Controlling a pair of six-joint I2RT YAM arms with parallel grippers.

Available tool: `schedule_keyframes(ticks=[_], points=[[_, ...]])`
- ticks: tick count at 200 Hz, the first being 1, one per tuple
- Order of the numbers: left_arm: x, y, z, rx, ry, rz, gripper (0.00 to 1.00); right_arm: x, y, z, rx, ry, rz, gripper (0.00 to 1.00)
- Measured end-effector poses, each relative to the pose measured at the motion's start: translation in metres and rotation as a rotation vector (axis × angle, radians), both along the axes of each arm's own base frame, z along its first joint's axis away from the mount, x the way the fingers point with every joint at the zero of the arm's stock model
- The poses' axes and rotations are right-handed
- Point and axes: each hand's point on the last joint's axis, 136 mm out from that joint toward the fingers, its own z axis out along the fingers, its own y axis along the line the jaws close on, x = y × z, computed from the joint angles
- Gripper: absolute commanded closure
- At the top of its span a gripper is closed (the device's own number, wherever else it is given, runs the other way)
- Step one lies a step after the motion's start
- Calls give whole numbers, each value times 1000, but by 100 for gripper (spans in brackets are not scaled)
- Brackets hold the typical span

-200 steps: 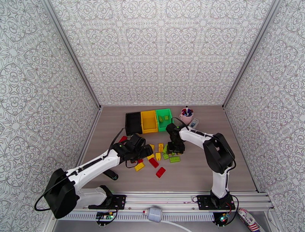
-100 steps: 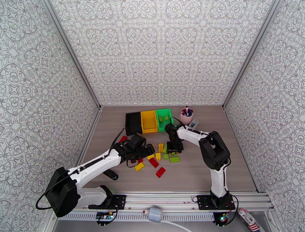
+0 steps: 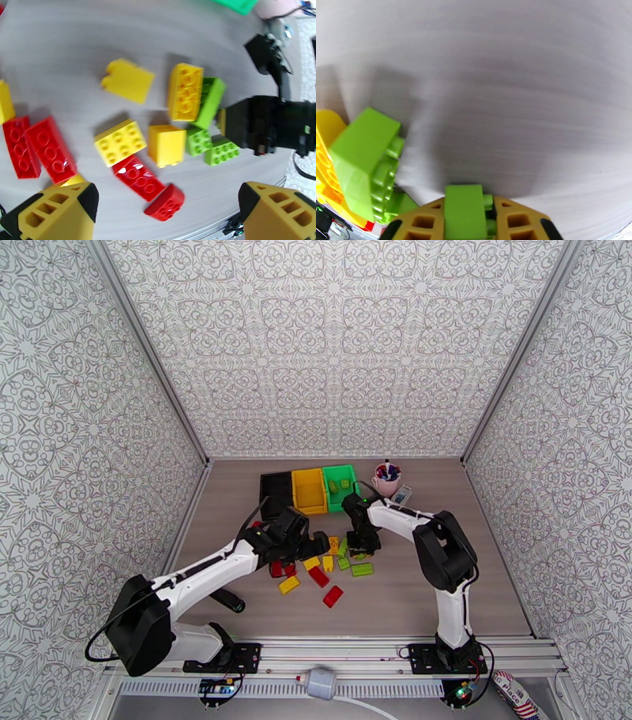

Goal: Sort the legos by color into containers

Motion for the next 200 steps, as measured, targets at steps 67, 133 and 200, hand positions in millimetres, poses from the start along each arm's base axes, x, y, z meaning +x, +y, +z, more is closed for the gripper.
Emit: schedule_keyframes(ticks=[67, 133, 200], points=[[38, -14, 37, -62, -118, -45, 1, 44, 16, 51, 136, -108, -94, 85], [80, -4, 39, -72, -102, -16, 1, 102, 34, 106, 342, -189, -227, 81], [100, -11, 46, -77, -108, -37, 1, 176, 43, 99, 469, -184, -400, 72]])
